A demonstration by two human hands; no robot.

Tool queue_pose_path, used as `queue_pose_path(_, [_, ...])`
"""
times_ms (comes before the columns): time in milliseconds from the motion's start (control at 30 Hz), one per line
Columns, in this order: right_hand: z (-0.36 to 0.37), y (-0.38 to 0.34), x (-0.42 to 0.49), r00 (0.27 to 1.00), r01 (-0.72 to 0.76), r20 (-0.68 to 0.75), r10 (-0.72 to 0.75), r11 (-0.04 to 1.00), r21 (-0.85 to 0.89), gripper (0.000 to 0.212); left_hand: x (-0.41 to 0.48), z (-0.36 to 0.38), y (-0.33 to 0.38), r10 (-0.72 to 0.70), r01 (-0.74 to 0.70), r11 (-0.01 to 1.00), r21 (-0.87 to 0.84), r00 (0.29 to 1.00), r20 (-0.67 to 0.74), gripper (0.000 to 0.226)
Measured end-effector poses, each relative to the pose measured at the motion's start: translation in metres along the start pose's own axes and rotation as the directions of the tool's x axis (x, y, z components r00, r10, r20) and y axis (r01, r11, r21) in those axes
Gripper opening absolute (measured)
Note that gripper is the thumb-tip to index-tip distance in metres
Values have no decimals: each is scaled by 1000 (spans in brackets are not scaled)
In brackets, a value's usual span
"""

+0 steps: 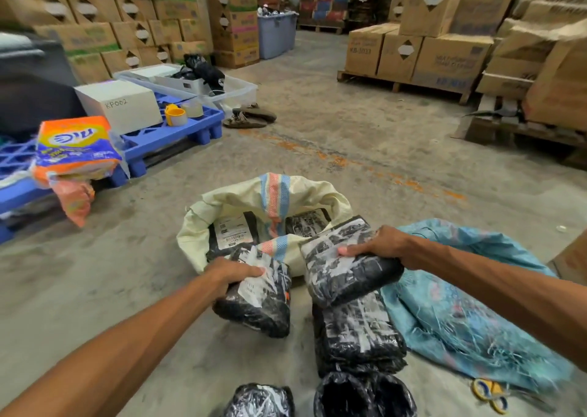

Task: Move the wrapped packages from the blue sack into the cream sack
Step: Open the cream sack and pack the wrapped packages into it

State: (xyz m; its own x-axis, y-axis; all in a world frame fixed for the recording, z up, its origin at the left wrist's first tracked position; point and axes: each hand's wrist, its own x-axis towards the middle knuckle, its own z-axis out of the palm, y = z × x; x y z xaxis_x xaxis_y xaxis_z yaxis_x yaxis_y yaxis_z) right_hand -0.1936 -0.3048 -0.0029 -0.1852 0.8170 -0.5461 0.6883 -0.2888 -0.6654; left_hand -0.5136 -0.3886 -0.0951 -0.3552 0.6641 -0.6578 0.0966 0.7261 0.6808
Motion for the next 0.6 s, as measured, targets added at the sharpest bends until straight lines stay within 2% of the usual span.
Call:
queue_pose_path(67, [-10,-18,3,997,-6,73,0,997,72,82,-14,-22,28,39,-36,997,-63,998,56,50])
queue_pose_path(133, [-14,-38,6,981,-20,196,-12,986,163,69,-20,-40,52,74,-64,993,-102,993,92,38])
queue_pose_path(200, [-14,-55,17,970,-34,241,-14,980,195,59,-14,-60,69,96,-75,985,-158,987,128,30])
queue_pose_path(267, [-11,-68,31,970,-70,241,22,979,191,57,-2,-74,80,80,-60,985,-162,990,120,39])
queue_pose_path(367, [-3,-81,57,974,-144,204,103,969,200,42,29,-91,87,40,-22,987,-160,993,114,53])
queue_pose_path(500, [11,-95,102,962,-235,177,210,963,133,36,61,-95,95,-25,44,990,-136,990,142,56])
queue_pose_path(600, [20,-106,136,948,-289,165,272,953,89,35,87,-91,102,-67,85,991,-104,984,163,44])
